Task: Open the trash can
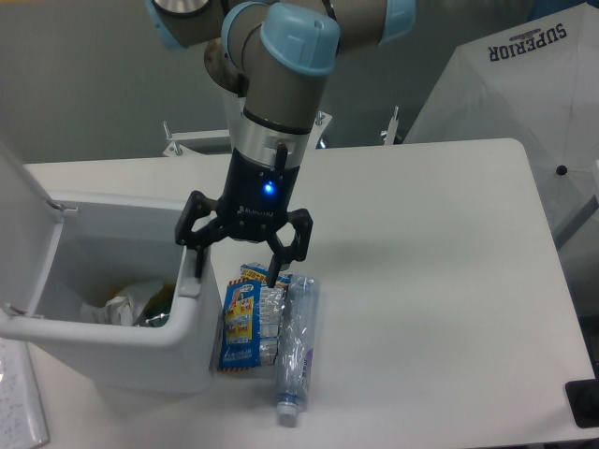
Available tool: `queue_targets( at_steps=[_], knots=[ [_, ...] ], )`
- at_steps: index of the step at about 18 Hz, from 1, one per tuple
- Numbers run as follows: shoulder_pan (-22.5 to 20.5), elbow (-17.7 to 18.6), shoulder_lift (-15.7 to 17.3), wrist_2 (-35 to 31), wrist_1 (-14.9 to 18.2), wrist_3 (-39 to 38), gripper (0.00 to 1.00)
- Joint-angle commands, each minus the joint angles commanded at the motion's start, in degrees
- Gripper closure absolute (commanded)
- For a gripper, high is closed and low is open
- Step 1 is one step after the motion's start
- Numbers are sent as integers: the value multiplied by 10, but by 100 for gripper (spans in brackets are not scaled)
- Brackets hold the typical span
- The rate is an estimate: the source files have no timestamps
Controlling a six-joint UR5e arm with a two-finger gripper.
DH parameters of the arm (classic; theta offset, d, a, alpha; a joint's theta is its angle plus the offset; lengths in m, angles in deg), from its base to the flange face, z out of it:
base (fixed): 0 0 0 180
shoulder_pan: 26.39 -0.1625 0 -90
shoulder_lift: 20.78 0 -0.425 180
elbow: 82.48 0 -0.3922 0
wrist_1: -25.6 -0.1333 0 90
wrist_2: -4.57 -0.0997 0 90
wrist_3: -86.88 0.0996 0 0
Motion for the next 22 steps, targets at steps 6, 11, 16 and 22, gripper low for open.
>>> queue_targets(
  at_steps=[6,11,16,22],
  knots=[
    [-74,-12,4,-1,-1,-2,0],
    [-141,-50,-12,-6,-3,5,0],
    [-162,-58,-26,-74,-2,129,0],
    [-158,-51,-26,-185,9,229,0]
  ],
)
